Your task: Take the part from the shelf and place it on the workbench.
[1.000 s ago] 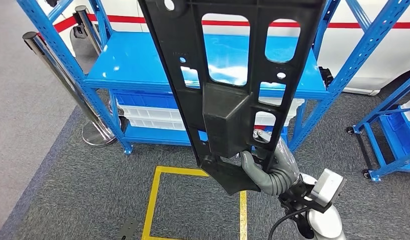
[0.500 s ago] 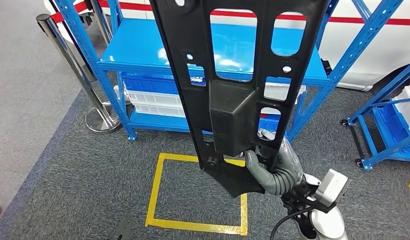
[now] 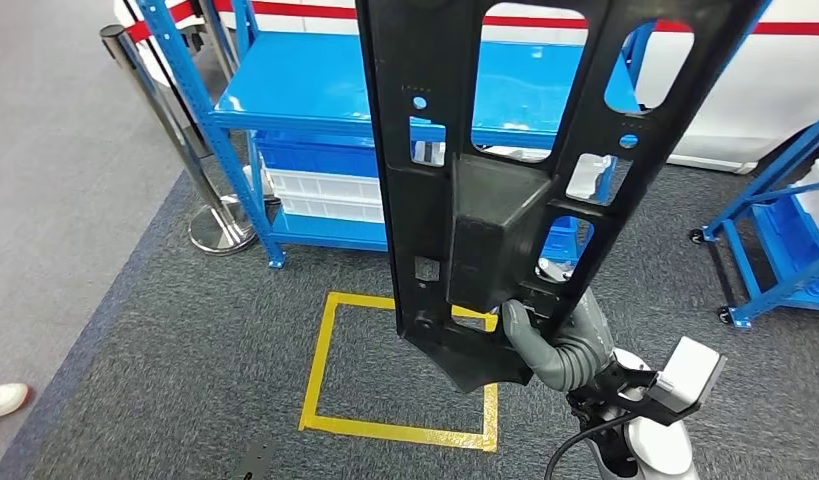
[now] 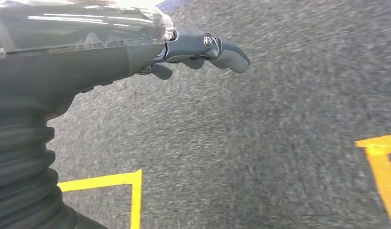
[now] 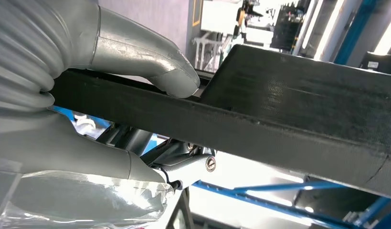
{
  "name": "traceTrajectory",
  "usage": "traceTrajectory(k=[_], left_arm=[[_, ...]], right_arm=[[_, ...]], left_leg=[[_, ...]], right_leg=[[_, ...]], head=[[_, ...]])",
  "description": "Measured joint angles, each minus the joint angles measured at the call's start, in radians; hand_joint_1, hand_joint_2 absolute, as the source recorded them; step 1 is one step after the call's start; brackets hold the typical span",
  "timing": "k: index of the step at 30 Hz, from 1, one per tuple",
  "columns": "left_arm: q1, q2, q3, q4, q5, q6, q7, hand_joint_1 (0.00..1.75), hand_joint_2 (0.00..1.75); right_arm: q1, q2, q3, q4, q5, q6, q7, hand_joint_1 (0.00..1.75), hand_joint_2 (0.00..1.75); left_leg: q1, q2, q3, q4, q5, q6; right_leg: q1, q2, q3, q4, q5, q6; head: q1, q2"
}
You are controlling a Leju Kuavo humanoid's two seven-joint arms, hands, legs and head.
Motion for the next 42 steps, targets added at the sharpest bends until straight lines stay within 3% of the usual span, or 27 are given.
traceTrajectory(k=[3,5,7,9,11,13,14,15,16,17,19,21,23,24,25,27,29,30,31,33,35,36,39,41,42], left_arm=[[0.0,0.002,0.0,0.0,-0.001,0.0,-0.001,0.0,1.75],[-0.002,0.002,0.0,0.0,-0.003,0.001,-0.002,0.0,1.75],[-0.001,0.002,0.0,0.0,-0.006,0.001,-0.002,0.0,1.75],[0.0,0.002,0.0,0.0,-0.009,0.001,-0.002,0.0,1.75],[-0.003,0.002,-0.001,0.0,-0.011,0.001,-0.002,0.0,1.75],[-0.004,0.002,-0.002,0.0,-0.012,0.001,-0.002,0.0,1.75],[-0.004,0.002,-0.003,0.0,-0.013,0.001,-0.002,0.0,1.75],[-0.003,0.002,-0.004,0.0,-0.014,0.001,-0.001,0.0,1.75],[-0.002,0.002,-0.006,0.0,-0.015,0.002,-0.001,0.0,1.75],[-0.002,0.001,-0.007,0.0,-0.015,0.002,-0.001,0.0,1.75],[-0.004,-0.002,-0.009,0.0,-0.016,0.002,-0.001,0.0,1.75],[-0.005,-0.004,-0.01,0.0,-0.016,0.003,-0.001,0.0,1.75],[-0.003,-0.005,-0.01,0.0,-0.017,0.003,-0.001,0.0,1.75],[-0.001,-0.005,-0.011,0.0,-0.017,0.004,-0.001,0.0,1.75],[0.0,-0.005,-0.011,0.0,-0.017,0.004,-0.001,0.0,1.75],[-0.002,-0.005,-0.012,0.0,-0.017,0.004,0.0,0.0,1.75],[-0.003,-0.005,-0.014,0.0,-0.018,0.004,0.001,0.0,1.75],[-0.002,-0.005,-0.016,0.0,-0.018,0.004,0.001,0.0,1.75],[-0.001,-0.005,-0.016,0.0,-0.018,0.003,0.002,0.0,1.75],[-0.001,-0.005,-0.017,0.0,-0.019,0.003,0.002,0.0,1.75],[-0.003,-0.005,-0.019,0.0,-0.021,0.002,0.004,0.0,1.75],[-0.003,-0.005,-0.019,0.0,-0.021,0.002,0.005,0.0,1.75],[0.001,-0.004,-0.02,0.0,-0.025,0.001,0.007,0.0,1.75],[0.0,-0.003,-0.021,0.0,-0.026,0.001,0.007,0.0,1.75],[-0.001,-0.003,-0.022,0.0,-0.027,0.001,0.007,0.0,1.75]], right_arm=[[0.001,0.0,-0.004,0.003,-0.002,0.001,0.0,1.75,1.75],[0.001,-0.001,-0.007,0.003,-0.004,0.001,0.0,1.75,1.75],[0.002,-0.001,-0.008,0.004,-0.004,0.002,0.0,1.75,1.75],[0.002,-0.002,-0.01,0.004,-0.004,0.002,0.0,1.75,1.75],[0.004,-0.006,-0.013,0.004,-0.004,0.001,-0.001,1.75,1.75],[0.01,-0.013,-0.015,0.004,-0.003,0.0,-0.001,1.75,1.75],[0.014,-0.016,-0.015,0.004,-0.003,0.0,-0.001,1.75,1.75],[0.017,-0.018,-0.016,0.004,-0.003,-0.001,-0.001,1.75,1.75],[0.019,-0.02,-0.016,0.004,-0.003,-0.001,-0.001,1.75,1.75],[0.019,-0.02,-0.016,0.004,-0.003,-0.001,-0.002,1.75,1.75],[0.02,-0.021,-0.017,0.004,-0.002,-0.001,-0.003,1.75,1.75],[0.02,-0.023,-0.019,0.002,-0.002,-0.001,-0.004,1.75,1.75],[0.021,-0.024,-0.02,0.001,-0.001,-0.002,-0.004,1.75,1.75],[0.021,-0.025,-0.02,0.001,0.0,-0.002,-0.004,1.75,1.75],[0.021,-0.025,-0.02,0.001,0.0,-0.002,-0.005,1.75,1.75],[0.024,-0.025,-0.021,0.001,0.0,-0.002,-0.006,1.75,1.75],[0.028,-0.026,-0.022,0.001,0.0,-0.002,-0.006,1.75,1.75],[0.029,-0.026,-0.022,0.001,0.0,-0.002,-0.006,1.75,1.75],[0.03,-0.026,-0.022,0.001,0.0,-0.003,-0.006,1.75,1.75],[0.031,-0.026,-0.022,-0.001,0.001,-0.004,-0.006,1.75,1.75],[0.032,-0.026,-0.022,-0.006,0.002,-0.007,-0.006,1.75,1.75],[0.033,-0.026,-0.022,-0.008,0.003,-0.008,-0.006,1.75,1.75],[0.034,-0.026,-0.022,-0.014,0.004,-0.009,-0.006,1.75,1.75],[0.035,-0.026,-0.023,-0.018,0.005,-0.009,-0.006,1.75,1.75],[0.037,-0.027,-0.023,-0.021,0.005,-0.009,-0.006,1.75,1.75]], left_leg=[[0.001,0.033,0.118,-0.185,0.067,-0.004],[-0.007,0.055,0.154,-0.251,0.071,0.006],[-0.011,0.044,0.149,-0.253,0.07,0.023],[-0.008,0.026,0.145,-0.258,0.076,0.041],[-0.007,0.008,0.138,-0.262,0.084,0.056],[-0.009,-0.014,0.13,-0.262,0.091,0.064],[-0.011,-0.025,0.126,-0.261,0.093,0.065],[-0.013,-0.037,0.124,-0.26,0.096,0.066],[-0.015,-0.049,0.122,-0.259,0.098,0.066],[-0.017,-0.062,0.122,-0.259,0.1,0.065],[-0.018,-0.083,0.118,-0.257,0.106,0.06],[-0.013,-0.103,0.108,-0.258,0.115,0.048],[-0.01,-0.116,0.099,-0.259,0.122,0.034],[-0.012,-0.104,0.094,-0.252,0.116,0.028],[-0.014,-0.081,0.082,-0.226,0.096,0.023],[-0.014,-0.031,0.037,-0.117,0.025,0.014],[-0.009,-0.014,-0.006,0.002,-0.031,0.003],[-0.007,-0.011,-0.005,0.018,-0.034,-0.001],[-0.005,-0.007,0.018,-0.007,-0.018,-0.004],[-0.003,0.019,0.104,-0.143,0.03,-0.002],[-0.009,0.042,0.16,-0.242,0.055,0.012],[-0.012,0.044,0.164,-0.255,0.055,0.021],[-0.011,0.021,0.157,-0.257,0.067,0.04],[-0.007,0.01,0.155,-0.264,0.076,0.052],[-0.006,0.004,0.152,-0.266,0.08,0.057]], right_leg=[[-0.003,-0.023,-0.013,0.025,-0.01,0.014],[0.002,-0.038,-0.019,0.039,-0.016,0.024],[0.005,-0.052,-0.021,0.045,-0.016,0.031],[-0.002,-0.029,-0.029,0.064,-0.035,0.041],[-0.008,0.021,-0.069,0.154,-0.095,0.048],[-0.009,0.043,-0.133,0.291,-0.155,0.05],[-0.008,0.045,-0.153,0.333,-0.163,0.049],[-0.008,0.047,-0.155,0.337,-0.151,0.046],[-0.007,0.051,-0.138,0.303,-0.122,0.04],[-0.005,0.065,-0.104,0.235,-0.083,0.031],[-0.003,0.111,-0.042,0.107,-0.031,0.012],[0.0,0.132,-0.025,0.06,-0.023,0.004],[-0.001,0.11,-0.024,0.047,-0.015,0.006],[-0.004,0.099,-0.022,0.039,-0.008,0.006],[-0.007,0.085,-0.021,0.031,-0.002,0.005],[-0.008,0.057,-0.024,0.025,0.004,0.004],[-0.006,0.028,-0.032,0.03,0.005,0.004],[-0.006,0.014,-0.036,0.034,0.005,0.005],[-0.006,0.002,-0.04,0.038,0.005,0.006],[-0.006,-0.021,-0.044,0.047,0.002,0.01],[-0.002,-0.038,-0.046,0.055,0.0,0.019],[0.001,-0.045,-0.047,0.057,0.0,0.024],[0.001,-0.058,-0.048,0.057,0.002,0.038],[-0.004,-0.023,-0.059,0.084,-0.024,0.046],[-0.006,0.004,-0.076,0.124,-0.053,0.05]], head=[[0.0,0.0],[0.0,0.0],[0.0,0.0],[0.0,0.0],[0.0,0.0],[0.0,0.0],[0.0,0.0],[0.0,0.0],[0.0,0.0],[0.0,0.0],[0.0,0.0],[0.0,0.0],[0.0,0.0],[0.0,0.0],[0.0,0.0],[0.0,0.0],[0.0,0.0],[0.0,0.0],[0.0,0.0],[0.0,0.0],[0.0,0.0],[0.0,0.0],[0.0,0.0],[0.0,0.0],[0.0,0.0]])
